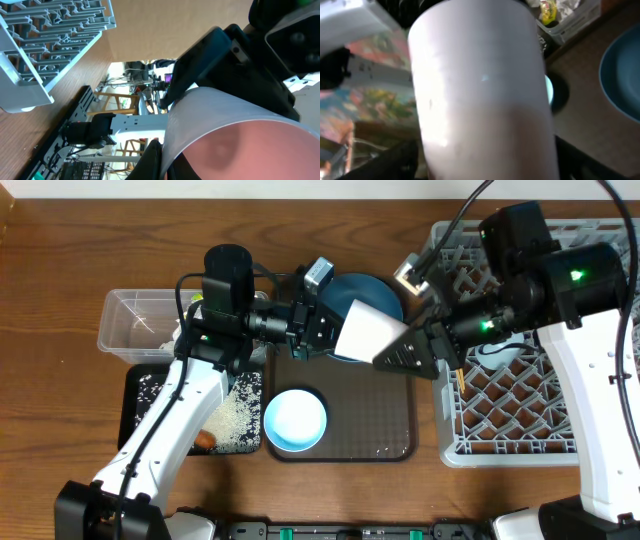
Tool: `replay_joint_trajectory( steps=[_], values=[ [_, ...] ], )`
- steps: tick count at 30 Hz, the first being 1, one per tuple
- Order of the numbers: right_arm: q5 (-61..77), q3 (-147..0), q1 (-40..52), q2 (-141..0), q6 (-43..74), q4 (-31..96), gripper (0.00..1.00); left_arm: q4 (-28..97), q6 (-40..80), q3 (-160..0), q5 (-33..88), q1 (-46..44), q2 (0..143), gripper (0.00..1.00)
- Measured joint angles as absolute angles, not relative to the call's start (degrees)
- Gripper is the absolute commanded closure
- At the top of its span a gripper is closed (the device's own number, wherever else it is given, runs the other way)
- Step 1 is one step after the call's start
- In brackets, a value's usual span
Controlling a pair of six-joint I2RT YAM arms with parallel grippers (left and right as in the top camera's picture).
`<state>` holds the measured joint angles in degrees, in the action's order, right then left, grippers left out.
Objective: Sort waste into correct bins and load items into the dishwasher rack
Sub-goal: 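Grasp the pink cup with the right gripper while the left holds it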
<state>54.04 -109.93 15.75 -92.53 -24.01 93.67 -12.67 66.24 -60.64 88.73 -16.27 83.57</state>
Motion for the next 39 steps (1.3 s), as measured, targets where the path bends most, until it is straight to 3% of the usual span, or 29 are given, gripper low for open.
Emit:
replay_joint_trajectory(
  steps=[7, 11, 20, 39],
  values=[
    [54.9, -109.8, 15.7, -92.5, -24.1, 93.6, 0.35, -12.7, 66.4, -60.6, 89.2, -16.3, 83.6, 0.87],
    [55.1, -109.8, 15.7, -92.5, -24.2, 93.4, 0.43, -12.7, 66.5, -60.6, 89.3, -16.3, 83.6, 0.85],
    [55.6, -109.8, 15.7, -92.5, -24.1, 92.5, 0.27, -12.7, 66.4, -60.6, 89.2, -16.3, 83.6, 0.86],
    [54.5, -108.0, 15.7, -92.5, -24.1, 94.0, 0.25, -15.4, 66.7, -60.5, 89.2, -16.3, 83.6, 0.94]
  ],
)
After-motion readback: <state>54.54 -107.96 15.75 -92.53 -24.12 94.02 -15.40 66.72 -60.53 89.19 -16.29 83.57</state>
